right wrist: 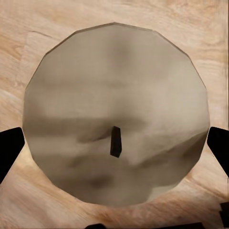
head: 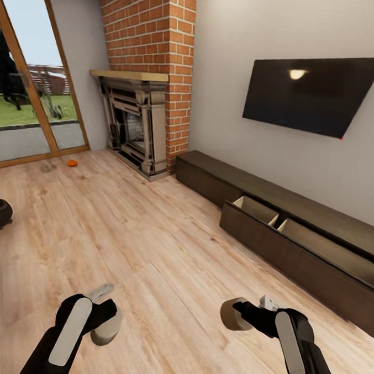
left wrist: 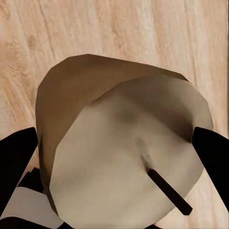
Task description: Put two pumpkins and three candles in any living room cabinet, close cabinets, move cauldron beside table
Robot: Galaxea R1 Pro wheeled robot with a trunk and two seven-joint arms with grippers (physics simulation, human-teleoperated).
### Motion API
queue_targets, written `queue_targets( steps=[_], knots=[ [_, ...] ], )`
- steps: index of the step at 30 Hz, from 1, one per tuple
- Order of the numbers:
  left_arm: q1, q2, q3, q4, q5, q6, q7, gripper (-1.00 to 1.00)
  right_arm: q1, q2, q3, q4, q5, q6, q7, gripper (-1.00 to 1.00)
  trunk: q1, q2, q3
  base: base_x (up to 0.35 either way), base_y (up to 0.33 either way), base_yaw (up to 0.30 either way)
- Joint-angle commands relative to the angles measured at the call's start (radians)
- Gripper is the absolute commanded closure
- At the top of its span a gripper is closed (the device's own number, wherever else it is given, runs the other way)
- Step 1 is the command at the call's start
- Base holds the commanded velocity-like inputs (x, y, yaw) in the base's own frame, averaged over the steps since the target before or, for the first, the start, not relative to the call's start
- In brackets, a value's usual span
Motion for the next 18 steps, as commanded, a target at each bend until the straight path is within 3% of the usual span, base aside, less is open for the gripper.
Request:
queue_targets(
  steps=[1,8,18],
  knots=[
    [0.0,-0.001,0.002,-0.001,0.01,0.002,0.01,1.0,-0.001,-0.001,-0.001,-0.001,-0.014,0.003,-0.009,1.0,0.0,-0.001,0.0,0.007,0.001,-0.283],
    [0.0,-0.001,0.002,-0.001,0.01,0.002,0.01,1.0,-0.001,-0.006,-0.001,-0.001,-0.052,0.003,-0.009,1.0,0.0,-0.001,0.004,0.001,0.0,-0.283],
    [0.0,-0.001,0.002,-0.001,0.012,0.002,0.01,1.0,-0.001,-0.006,-0.001,0.0,-0.055,0.003,-0.009,1.0,0.0,-0.001,0.012,0.0,0.0,-0.276]
  ],
)
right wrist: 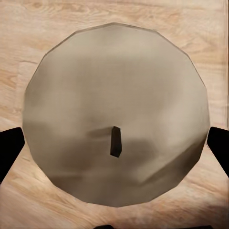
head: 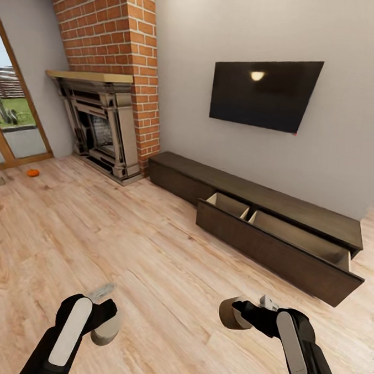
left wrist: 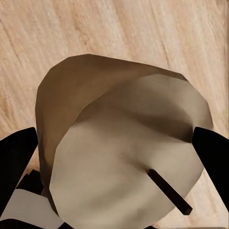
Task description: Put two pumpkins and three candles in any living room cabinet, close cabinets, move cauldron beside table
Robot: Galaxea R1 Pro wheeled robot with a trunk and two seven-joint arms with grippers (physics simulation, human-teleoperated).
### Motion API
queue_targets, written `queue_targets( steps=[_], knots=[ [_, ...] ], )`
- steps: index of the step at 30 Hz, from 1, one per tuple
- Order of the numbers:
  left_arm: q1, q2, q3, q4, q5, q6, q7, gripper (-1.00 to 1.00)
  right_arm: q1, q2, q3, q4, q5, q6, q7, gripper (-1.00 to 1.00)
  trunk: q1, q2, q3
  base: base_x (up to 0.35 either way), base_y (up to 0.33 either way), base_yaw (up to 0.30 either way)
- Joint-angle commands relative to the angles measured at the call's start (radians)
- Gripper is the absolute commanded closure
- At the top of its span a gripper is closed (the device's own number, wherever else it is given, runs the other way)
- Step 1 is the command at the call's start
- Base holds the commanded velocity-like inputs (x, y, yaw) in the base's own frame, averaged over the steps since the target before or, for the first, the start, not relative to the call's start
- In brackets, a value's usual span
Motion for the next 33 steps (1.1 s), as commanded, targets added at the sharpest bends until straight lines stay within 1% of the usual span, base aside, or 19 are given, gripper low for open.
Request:
queue_targets(
  steps=[1,19,25,33],
  knots=[
    [-0.001,-0.001,0.002,-0.001,0.011,0.002,0.01,1.0,-0.001,0.0,-0.001,-0.001,-0.014,0.003,-0.009,1.0,0.0,-0.001,0.0,0.0,0.0,-0.272],
    [-0.001,-0.001,0.002,0.0,0.01,0.002,0.01,1.0,-0.001,0.001,-0.001,0.0,-0.015,0.002,-0.01,1.0,0.0,-0.001,0.016,0.0,0.001,-0.268],
    [-0.001,-0.001,0.002,0.0,0.01,0.002,0.009,1.0,-0.001,0.001,-0.001,0.0,-0.015,0.003,-0.009,1.0,0.0,-0.001,0.022,0.0,0.09,-0.264],
    [-0.001,-0.001,0.002,-0.001,0.009,0.002,0.01,1.0,-0.001,0.001,-0.002,0.0,-0.015,0.003,-0.009,1.0,0.0,-0.001,0.03,0.0,0.012,-0.263]
  ],
)
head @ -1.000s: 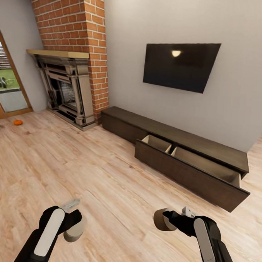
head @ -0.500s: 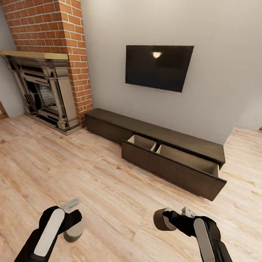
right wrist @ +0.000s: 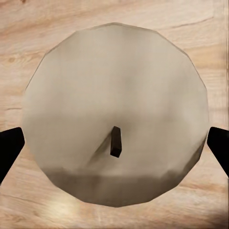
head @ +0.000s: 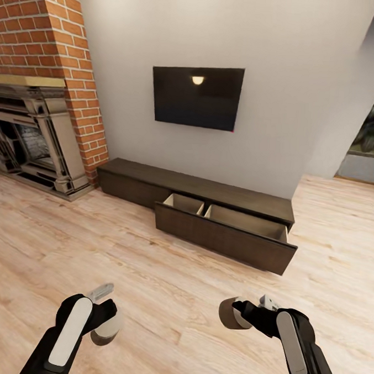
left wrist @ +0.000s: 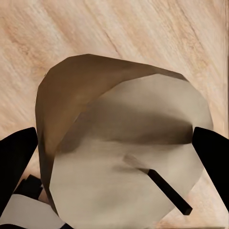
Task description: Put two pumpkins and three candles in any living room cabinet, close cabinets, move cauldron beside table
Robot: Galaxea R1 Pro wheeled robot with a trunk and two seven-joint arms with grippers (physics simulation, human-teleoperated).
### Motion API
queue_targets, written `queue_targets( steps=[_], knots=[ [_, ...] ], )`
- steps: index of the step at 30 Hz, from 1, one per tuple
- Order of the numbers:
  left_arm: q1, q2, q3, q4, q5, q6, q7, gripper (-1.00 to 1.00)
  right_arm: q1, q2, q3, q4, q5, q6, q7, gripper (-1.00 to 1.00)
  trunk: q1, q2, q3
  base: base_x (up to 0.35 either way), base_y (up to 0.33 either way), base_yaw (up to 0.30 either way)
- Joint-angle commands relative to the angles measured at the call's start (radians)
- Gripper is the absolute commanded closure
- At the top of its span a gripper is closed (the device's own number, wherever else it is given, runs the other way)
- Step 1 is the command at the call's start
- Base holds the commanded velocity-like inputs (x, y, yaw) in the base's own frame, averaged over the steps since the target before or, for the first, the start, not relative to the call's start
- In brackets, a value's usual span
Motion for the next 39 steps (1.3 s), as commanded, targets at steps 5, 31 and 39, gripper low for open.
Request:
queue_targets(
  steps=[5,31,39],
  knots=[
    [-0.001,-0.001,0.002,-0.001,0.011,0.002,0.01,1.0,-0.001,0.001,-0.001,-0.001,-0.013,0.003,-0.009,1.0,0.0,-0.001,0.004,0.0,0.006,-0.263],
    [-0.001,-0.001,0.002,-0.001,0.01,0.002,0.009,1.0,-0.001,0.001,-0.002,-0.002,-0.011,0.002,-0.01,1.0,0.0,-0.001,0.029,0.019,0.177,-0.261],
    [-0.001,-0.001,-0.005,-0.001,0.007,-0.007,0.009,1.0,-0.001,0.003,-0.001,-0.002,-0.011,0.002,-0.01,1.0,0.0,-0.001,0.036,0.216,0.005,-0.26]
  ],
)
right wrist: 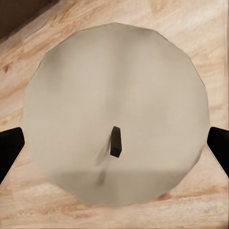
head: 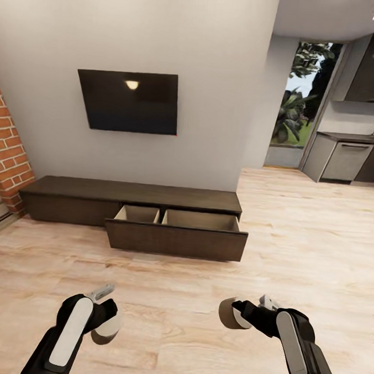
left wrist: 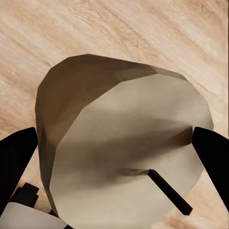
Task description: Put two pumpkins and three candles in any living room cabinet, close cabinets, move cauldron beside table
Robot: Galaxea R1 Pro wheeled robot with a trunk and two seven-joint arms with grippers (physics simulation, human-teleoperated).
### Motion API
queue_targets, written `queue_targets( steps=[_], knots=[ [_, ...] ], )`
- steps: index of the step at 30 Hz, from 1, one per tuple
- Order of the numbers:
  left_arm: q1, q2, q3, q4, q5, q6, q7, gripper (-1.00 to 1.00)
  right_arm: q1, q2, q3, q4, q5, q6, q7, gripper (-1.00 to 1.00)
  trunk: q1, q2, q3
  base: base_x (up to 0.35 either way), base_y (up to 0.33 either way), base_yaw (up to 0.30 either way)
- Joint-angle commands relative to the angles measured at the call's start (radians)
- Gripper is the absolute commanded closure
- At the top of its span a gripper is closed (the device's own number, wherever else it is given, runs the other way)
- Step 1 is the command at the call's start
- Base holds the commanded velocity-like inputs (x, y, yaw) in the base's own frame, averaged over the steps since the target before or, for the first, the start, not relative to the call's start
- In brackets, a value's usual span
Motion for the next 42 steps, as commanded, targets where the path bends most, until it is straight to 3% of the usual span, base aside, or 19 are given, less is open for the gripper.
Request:
queue_targets(
  steps=[1,7,20,33,42],
  knots=[
    [-0.001,-0.001,-0.01,-0.002,0.009,-0.002,0.011,1.0,-0.001,0.001,-0.002,-0.001,-0.012,0.003,-0.009,1.0,0.001,-0.001,0.0,0.312,0.0,-0.259],
    [-0.001,0.001,-0.03,-0.002,0.009,-0.012,0.012,1.0,-0.001,0.001,-0.002,-0.003,-0.012,0.003,-0.009,1.0,0.001,-0.001,0.003,0.309,0.025,-0.185],
    [-0.001,0.001,-0.031,-0.001,0.013,-0.014,0.012,1.0,0.001,0.001,-0.002,-0.011,-0.012,0.003,-0.009,1.0,0.001,-0.001,0.004,0.081,0.02,-0.006],
    [-0.001,-0.001,-0.033,-0.001,0.009,-0.014,0.012,1.0,0.006,-0.002,0.014,-0.006,-0.011,0.003,-0.007,1.0,0.001,-0.001,0.004,0.312,0.0,0.0],
    [-0.001,-0.001,-0.033,-0.001,0.01,-0.014,0.012,1.0,0.006,-0.001,0.001,-0.001,-0.013,0.005,-0.008,1.0,0.001,-0.001,0.004,0.202,0.0,0.0]
  ],
)
